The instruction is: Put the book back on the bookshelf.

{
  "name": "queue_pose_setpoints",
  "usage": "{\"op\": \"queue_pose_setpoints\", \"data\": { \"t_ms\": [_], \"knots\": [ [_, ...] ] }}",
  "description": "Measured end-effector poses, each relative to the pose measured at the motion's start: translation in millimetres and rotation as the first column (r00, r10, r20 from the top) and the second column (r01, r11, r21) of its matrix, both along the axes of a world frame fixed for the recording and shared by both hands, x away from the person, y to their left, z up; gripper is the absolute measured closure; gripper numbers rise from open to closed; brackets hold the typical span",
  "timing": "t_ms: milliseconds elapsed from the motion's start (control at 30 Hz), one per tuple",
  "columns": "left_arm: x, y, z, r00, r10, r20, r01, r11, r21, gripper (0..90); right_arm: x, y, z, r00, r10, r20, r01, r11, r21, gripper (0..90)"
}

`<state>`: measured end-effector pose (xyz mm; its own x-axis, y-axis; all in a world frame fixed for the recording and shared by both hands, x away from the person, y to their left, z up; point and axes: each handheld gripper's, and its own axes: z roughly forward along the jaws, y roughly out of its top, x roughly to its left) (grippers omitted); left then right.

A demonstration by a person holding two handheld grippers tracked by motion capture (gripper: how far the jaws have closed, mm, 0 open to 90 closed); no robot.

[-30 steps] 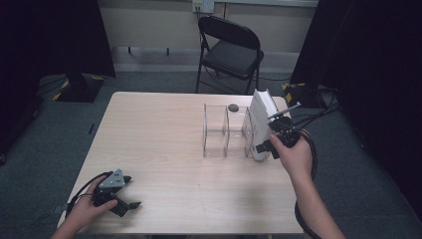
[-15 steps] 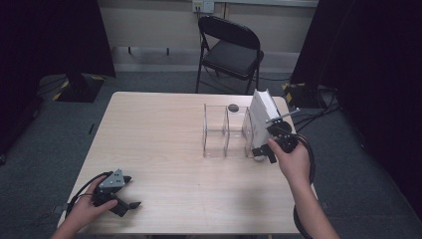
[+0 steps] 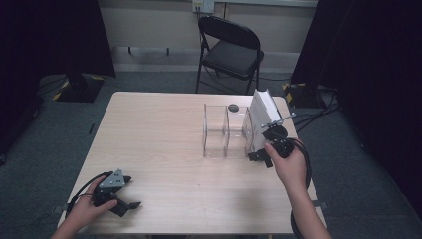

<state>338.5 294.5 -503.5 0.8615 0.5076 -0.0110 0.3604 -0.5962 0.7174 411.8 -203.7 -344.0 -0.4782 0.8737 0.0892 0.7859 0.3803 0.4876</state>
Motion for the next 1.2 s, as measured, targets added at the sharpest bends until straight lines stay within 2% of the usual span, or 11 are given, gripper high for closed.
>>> {"op": "queue_pose_setpoints", "data": {
  "t_ms": [333, 767, 900, 1033, 1200],
  "knots": [
    [0.0, 0.0, 0.1, 1.0000, 0.000, -0.001, 0.000, 1.0000, 0.001, 0.0, -4.1, 11.0, -15.8, 0.9989, 0.046, -0.004, -0.046, 0.9989, -0.005, 19.2],
    [0.0, 0.0, 0.0, 1.0000, 0.000, -0.001, 0.000, 1.0000, 0.001, 0.0, -8.0, 27.7, -33.4, 0.9951, 0.097, -0.017, -0.097, 0.9952, 0.016, 19.2],
    [0.0, 0.1, 0.1, 1.0000, 0.000, -0.001, 0.000, 1.0000, 0.002, 0.0, -8.7, 32.4, -37.9, 0.9946, 0.102, -0.018, -0.102, 0.9943, 0.033, 19.2],
    [-0.1, -0.2, -0.3, 1.0000, 0.002, 0.001, -0.002, 1.0000, -0.002, 0.0, -9.9, 36.9, -42.9, 0.9938, 0.110, -0.016, -0.110, 0.9937, 0.023, 19.2],
    [0.0, -0.2, -0.3, 1.0000, 0.002, 0.001, -0.002, 1.0000, -0.002, 0.0, -11.0, 42.2, -49.4, 0.9926, 0.120, -0.015, -0.120, 0.9922, 0.036, 19.2]
  ]
}}
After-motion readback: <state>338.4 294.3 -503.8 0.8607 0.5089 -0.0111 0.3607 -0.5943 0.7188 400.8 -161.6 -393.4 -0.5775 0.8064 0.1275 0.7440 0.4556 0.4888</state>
